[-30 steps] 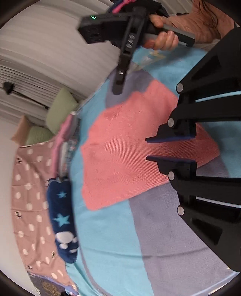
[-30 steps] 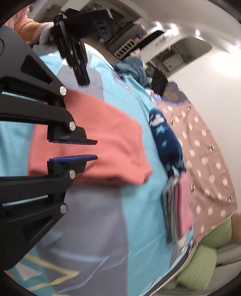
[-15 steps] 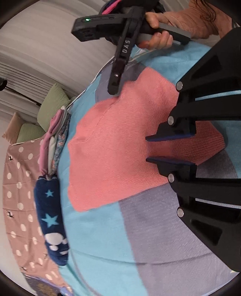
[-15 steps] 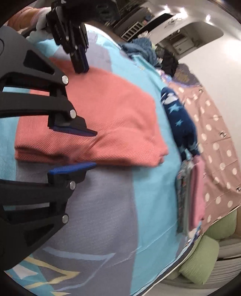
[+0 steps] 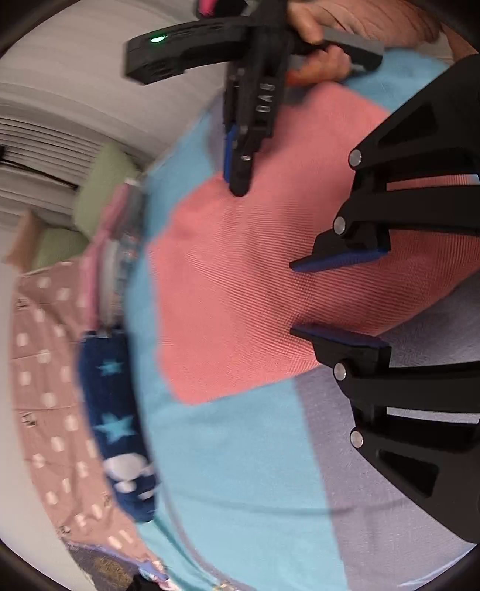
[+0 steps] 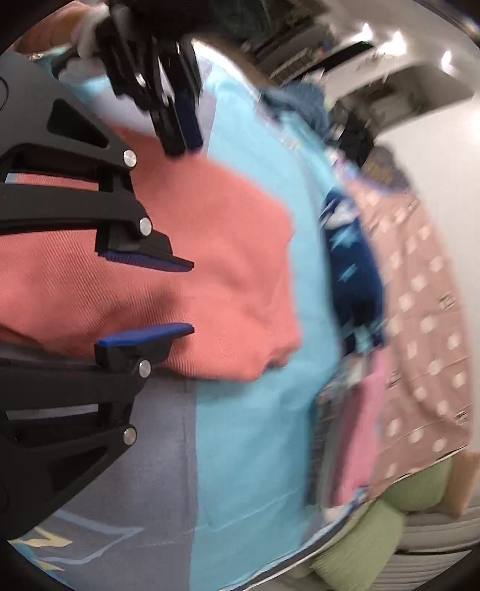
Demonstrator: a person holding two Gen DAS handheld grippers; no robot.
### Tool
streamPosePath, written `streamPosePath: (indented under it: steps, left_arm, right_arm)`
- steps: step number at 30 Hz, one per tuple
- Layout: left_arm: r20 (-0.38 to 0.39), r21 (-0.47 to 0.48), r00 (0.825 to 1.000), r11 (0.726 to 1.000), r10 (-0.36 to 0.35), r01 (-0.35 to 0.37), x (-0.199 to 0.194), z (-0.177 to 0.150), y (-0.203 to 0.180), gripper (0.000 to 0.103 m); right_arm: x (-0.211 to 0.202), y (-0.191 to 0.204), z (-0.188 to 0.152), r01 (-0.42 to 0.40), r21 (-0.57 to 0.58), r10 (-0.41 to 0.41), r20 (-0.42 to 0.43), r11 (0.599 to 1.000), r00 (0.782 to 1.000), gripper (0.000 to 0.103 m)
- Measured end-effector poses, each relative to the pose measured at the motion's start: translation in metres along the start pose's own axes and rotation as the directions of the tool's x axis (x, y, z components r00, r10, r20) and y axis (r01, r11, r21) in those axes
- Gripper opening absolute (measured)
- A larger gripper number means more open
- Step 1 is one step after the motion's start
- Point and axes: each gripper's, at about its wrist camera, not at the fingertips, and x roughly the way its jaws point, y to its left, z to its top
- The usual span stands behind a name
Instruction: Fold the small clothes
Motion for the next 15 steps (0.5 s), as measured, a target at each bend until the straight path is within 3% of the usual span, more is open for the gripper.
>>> streamPosePath:
  steps: [5,9,12,15]
  left_arm:
    - [0.027,0.017,1.000,1.000,0.001,-0.002,-0.011,-0.002,-0.003,0.035]
    - [0.041,-0.021,0.999,1.000,-0.018,0.019,-0.023,-0.003,0.002,0.050]
    - [0.049,-0.040,0.999,0.999,-0.005,0.007,-0.031,-0.007,0.008,0.051]
    - [0.049,-0.075,0.999,0.997,-0.015,0.019,-0.033,-0.008,0.016,0.053]
  right_arm:
    - [-0.015,0.003,-0.006,0.002,-0.014,-0.001,0.062,1.000,0.998,0.031]
    - [-0.036,0.003,-0.009,0.053,-0.030,-0.050,0.107,0.998,0.993,0.035]
    - [-0.050,0.005,-0.012,0.113,-0.059,-0.104,0.135,0.992,0.985,0.036]
    - [-0.057,0.008,-0.015,0.115,-0.073,-0.103,0.147,0.991,0.984,0.039]
